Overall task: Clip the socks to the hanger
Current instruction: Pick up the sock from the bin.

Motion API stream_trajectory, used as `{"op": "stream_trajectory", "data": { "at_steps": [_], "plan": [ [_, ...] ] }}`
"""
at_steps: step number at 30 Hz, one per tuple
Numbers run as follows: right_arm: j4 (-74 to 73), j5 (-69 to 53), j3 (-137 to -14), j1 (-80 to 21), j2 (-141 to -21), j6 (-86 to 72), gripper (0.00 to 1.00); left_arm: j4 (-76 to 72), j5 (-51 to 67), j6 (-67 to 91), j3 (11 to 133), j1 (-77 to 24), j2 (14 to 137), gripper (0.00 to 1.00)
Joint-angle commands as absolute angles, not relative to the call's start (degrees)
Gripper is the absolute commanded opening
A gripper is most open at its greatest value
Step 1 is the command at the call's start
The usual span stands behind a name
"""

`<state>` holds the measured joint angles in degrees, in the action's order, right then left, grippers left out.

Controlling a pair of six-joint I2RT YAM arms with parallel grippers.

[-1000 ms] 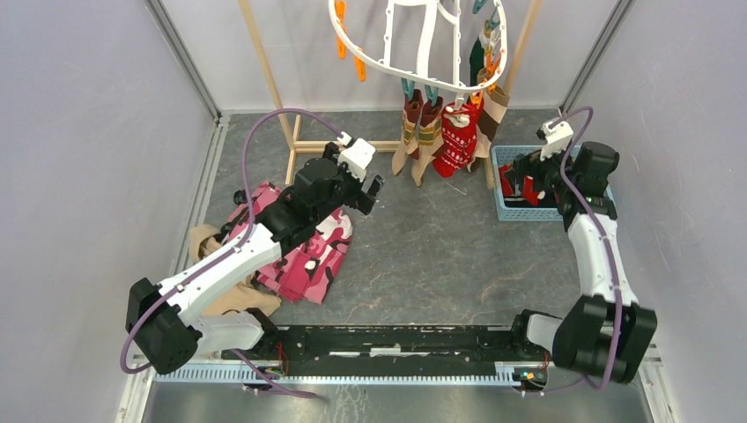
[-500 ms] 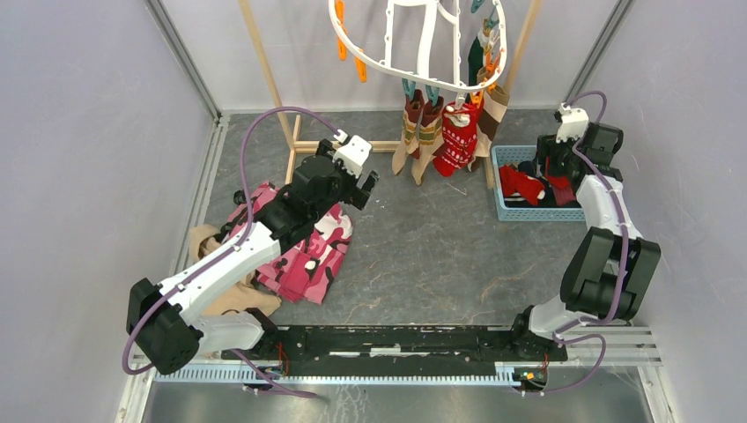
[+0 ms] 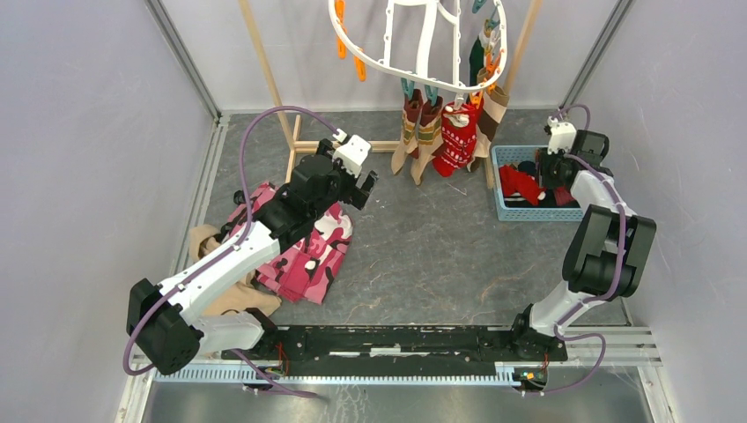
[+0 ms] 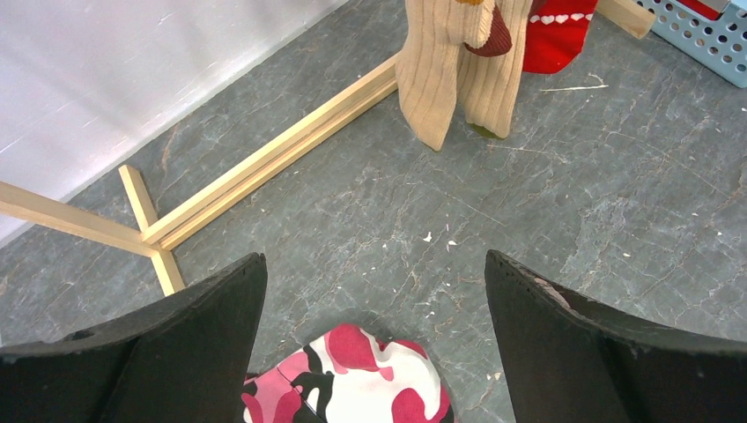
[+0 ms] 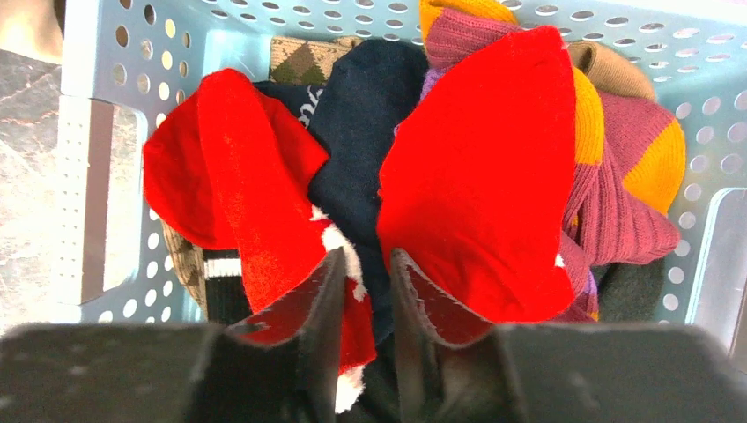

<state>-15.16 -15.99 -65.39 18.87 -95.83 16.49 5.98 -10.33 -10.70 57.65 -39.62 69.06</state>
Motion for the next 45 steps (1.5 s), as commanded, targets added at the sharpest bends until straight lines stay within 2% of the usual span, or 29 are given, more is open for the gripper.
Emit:
{"op": "stream_trajectory", "data": {
  "at_steps": [1, 5, 9, 22, 33, 37, 41, 45],
  "plan": [
    [-13.8, -14.8, -65.3, 19.0, -95.2, 17.6, 0.26, 5.5, -9.0, -11.3, 59.5, -39.4, 69.0, 0.98],
    [-12.2, -14.3, -63.8, 19.0, -91.1, 18.0, 0.09, 5.6, -8.7, -11.3, 59.5, -39.3, 69.0, 0.98],
    [-10.7, -13.0, -62.5, 19.3, -85.2, 19.3, 0.02, 5.7, -8.4, -11.2, 59.6, -39.1, 69.0, 0.97],
    [-5.2, -14.7, -59.9, 19.7, -69.9, 21.3, 0.00, 5.7, -7.5, -10.9, 59.6, -38.8, 69.5, 0.97],
    [-6.9, -21.9, -67.7, 19.7, -61.9, 21.2, 0.00, 5.6, -4.6, -11.2, 59.3, -38.8, 69.4, 0.97],
    [-10.3, -33.3, -72.1, 19.7, -62.0, 19.4, 0.00, 4.9, -0.5, -11.5, 58.9, -38.4, 68.8, 0.97],
    [-13.8, -49.3, -71.1, 19.5, -63.0, 19.2, 0.00, 1.3, 11.4, -14.0, 56.0, -38.2, 66.0, 0.98],
    [-19.2, -56.2, -67.1, 16.4, -62.6, 25.8, 0.00, -7.5, 23.3, -15.7, 50.3, -38.2, 61.6, 1.00]
  ]
}}
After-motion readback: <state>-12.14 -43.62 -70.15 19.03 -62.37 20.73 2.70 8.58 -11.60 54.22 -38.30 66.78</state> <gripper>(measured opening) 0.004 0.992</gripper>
